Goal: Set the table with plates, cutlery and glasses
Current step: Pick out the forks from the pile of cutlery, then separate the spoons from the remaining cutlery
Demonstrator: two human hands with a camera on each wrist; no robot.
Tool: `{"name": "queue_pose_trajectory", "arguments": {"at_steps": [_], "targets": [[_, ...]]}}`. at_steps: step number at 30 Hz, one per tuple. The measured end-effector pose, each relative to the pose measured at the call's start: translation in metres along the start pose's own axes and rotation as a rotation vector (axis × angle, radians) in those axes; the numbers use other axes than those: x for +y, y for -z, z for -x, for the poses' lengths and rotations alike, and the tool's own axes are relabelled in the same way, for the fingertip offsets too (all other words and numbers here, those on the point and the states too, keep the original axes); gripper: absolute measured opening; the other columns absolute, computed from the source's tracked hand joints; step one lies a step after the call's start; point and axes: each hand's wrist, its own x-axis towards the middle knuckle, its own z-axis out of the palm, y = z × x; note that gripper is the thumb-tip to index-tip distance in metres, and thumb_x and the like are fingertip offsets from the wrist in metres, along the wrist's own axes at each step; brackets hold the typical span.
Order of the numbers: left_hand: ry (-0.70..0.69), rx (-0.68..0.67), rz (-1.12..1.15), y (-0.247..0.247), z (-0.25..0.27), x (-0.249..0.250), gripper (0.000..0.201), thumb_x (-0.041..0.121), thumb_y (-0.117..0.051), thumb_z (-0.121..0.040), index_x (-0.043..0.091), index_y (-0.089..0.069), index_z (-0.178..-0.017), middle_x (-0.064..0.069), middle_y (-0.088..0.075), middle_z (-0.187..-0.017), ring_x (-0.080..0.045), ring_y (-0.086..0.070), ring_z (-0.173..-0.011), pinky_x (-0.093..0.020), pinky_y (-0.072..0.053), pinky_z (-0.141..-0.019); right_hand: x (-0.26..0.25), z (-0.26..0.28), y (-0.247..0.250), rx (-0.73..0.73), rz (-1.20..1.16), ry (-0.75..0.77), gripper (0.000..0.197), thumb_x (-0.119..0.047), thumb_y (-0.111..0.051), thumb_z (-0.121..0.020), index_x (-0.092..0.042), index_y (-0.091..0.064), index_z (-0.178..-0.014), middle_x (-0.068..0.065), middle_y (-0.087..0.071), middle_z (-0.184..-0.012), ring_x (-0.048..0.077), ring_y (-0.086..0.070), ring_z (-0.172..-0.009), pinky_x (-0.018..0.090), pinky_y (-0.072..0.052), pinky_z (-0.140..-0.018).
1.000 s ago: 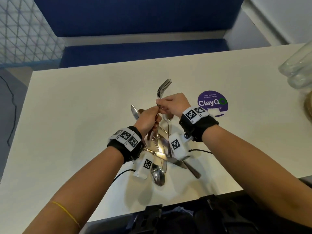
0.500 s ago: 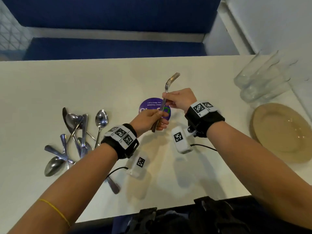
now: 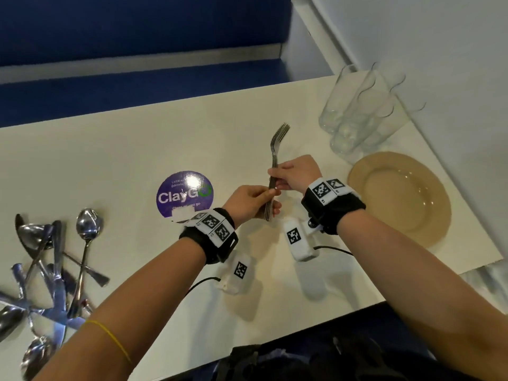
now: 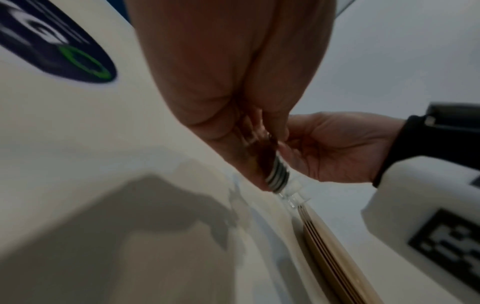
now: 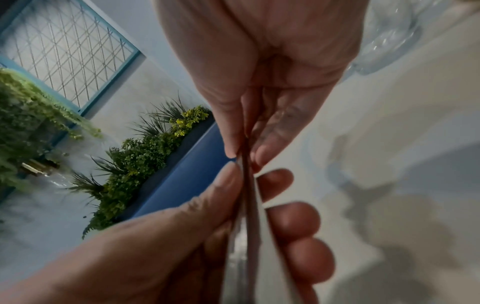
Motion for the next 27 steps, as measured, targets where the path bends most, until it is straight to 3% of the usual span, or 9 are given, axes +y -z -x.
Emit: {"name": "queue_pose_trajectory", "arguments": {"at_steps": [3, 6, 9, 14, 17, 19, 22, 27], "targets": [[0.019, 0.097, -0.111, -0.015, -0.023, 0.001, 0.028, 0.015, -0.051, -0.096, -0.002, -0.059, -0.118, -0.013, -0.065, -0.089, -0.014, -0.063, -0.068, -0.023, -0.057, -0.071, 0.012, -0.012, 0.022, 0.083, 0.291, 0.020, 0.021, -0.020, -0.075, -0.077, -0.001, -0.075, -0.085, 0.014, -0.073, -0.078, 0.026, -0.070, -0.073, 0.035, -0.059, -0.073], [0.028, 0.192, -0.135, -0.034, -0.049, 0.003, 0.031, 0.011, -0.054, -0.094, 0.000, -0.057, -0.122, -0.013, -0.065, -0.096, -0.017, -0.063, -0.072, -0.028, -0.056, -0.078, 0.020, -0.022, 0.046, 0.104, 0.646, 0.012, 0.022, -0.024, -0.073, -0.078, -0.005, -0.073, -0.090, 0.012, -0.072, -0.090, 0.027, -0.068, -0.085, 0.025, -0.047, -0.060], [0.045, 0.252, -0.175, -0.051, -0.072, 0.000, 0.030, 0.012, -0.057, -0.091, 0.002, -0.062, -0.119, -0.012, -0.067, -0.092, -0.021, -0.065, -0.077, -0.039, -0.055, -0.091, 0.031, -0.032, 0.058, 0.080, 0.803, 0.017, 0.017, -0.016, -0.069, -0.080, -0.004, -0.070, -0.093, 0.014, -0.071, -0.095, 0.029, -0.068, -0.088, 0.027, -0.049, -0.066], [0.071, 0.233, -0.212, -0.075, -0.096, 0.002, 0.025, 0.009, -0.052, -0.084, 0.004, -0.070, -0.101, -0.013, -0.065, -0.083, -0.023, -0.060, -0.079, -0.045, -0.052, -0.095, 0.040, -0.041, 0.064, 0.062, 0.833, 0.043, 0.015, -0.008, -0.059, -0.085, -0.002, -0.066, -0.096, 0.018, -0.068, -0.100, 0.034, -0.065, -0.096, 0.028, -0.043, -0.067], [0.070, 0.205, -0.247, -0.088, -0.101, 0.011, 0.019, 0.019, -0.050, -0.066, 0.022, -0.068, -0.067, -0.010, -0.064, -0.076, -0.024, -0.057, -0.077, -0.042, -0.052, -0.093, 0.046, -0.044, 0.068, 0.071, 0.841, 0.072, 0.016, -0.006, -0.056, -0.086, -0.004, -0.067, -0.097, 0.018, -0.068, -0.100, 0.034, -0.064, -0.096, 0.028, -0.042, -0.067], [0.075, 0.189, -0.251, -0.092, -0.103, 0.014, 0.021, 0.018, -0.048, -0.062, 0.027, -0.066, -0.056, -0.006, -0.062, -0.067, -0.024, -0.054, -0.074, -0.037, -0.050, -0.085, 0.053, -0.044, 0.071, 0.064, 0.844, 0.070, 0.019, -0.004, -0.052, -0.086, -0.004, -0.068, -0.097, 0.018, -0.068, -0.100, 0.034, -0.065, -0.095, 0.028, -0.041, -0.065], [0.086, 0.167, -0.249, -0.096, -0.105, 0.018, 0.028, 0.009, -0.052, -0.074, 0.023, -0.067, -0.056, -0.004, -0.058, -0.061, -0.023, -0.050, -0.070, -0.034, -0.046, -0.080, 0.057, -0.043, 0.075, 0.070, 0.854, 0.080, 0.020, -0.002, -0.048, -0.087, -0.002, -0.066, -0.095, 0.019, -0.068, -0.100, 0.035, -0.064, -0.094, 0.027, -0.037, -0.064], [0.073, 0.122, -0.228, -0.104, -0.110, 0.023, 0.033, 0.001, -0.045, -0.085, 0.018, -0.064, -0.064, -0.007, -0.058, -0.066, -0.023, -0.051, -0.070, -0.040, -0.049, -0.088, 0.054, -0.046, 0.082, 0.062, 0.868, 0.070, 0.020, 0.000, -0.047, -0.088, 0.000, -0.065, -0.097, 0.020, -0.067, -0.101, 0.033, -0.058, -0.082, 0.028, -0.038, -0.066]]}}
